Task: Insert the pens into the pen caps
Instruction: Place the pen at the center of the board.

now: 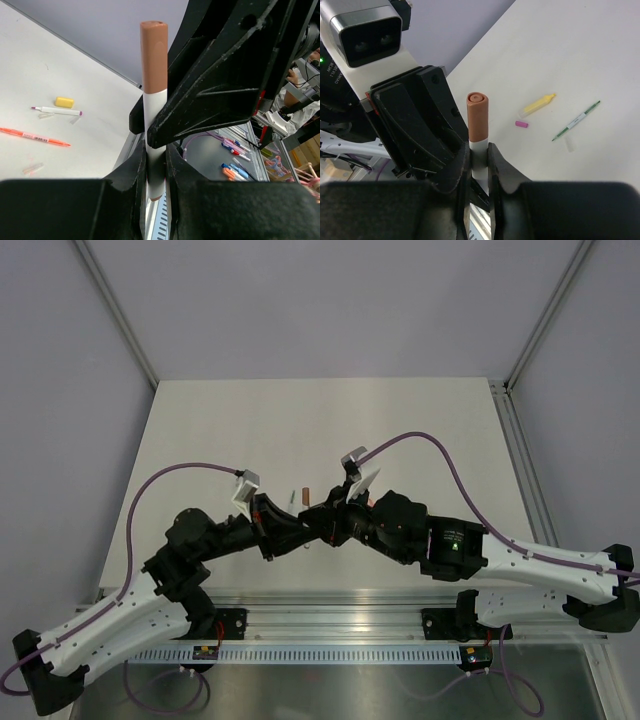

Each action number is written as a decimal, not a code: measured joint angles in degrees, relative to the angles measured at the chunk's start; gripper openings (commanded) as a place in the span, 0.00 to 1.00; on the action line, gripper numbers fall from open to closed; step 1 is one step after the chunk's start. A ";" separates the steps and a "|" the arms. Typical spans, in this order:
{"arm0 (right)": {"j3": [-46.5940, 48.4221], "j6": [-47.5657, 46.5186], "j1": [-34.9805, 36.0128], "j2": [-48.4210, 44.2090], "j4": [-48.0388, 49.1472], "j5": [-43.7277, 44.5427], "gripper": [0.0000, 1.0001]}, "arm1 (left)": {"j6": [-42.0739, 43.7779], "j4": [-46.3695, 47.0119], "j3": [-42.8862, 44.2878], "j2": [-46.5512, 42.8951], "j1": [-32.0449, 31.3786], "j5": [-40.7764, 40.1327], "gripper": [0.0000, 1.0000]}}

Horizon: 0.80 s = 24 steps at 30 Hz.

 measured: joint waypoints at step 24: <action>-7.52 1.07 -30.21 0.13 0.42 -13.81 0.00 | 3.63 -6.34 -4.92 2.01 -0.07 -9.55 0.99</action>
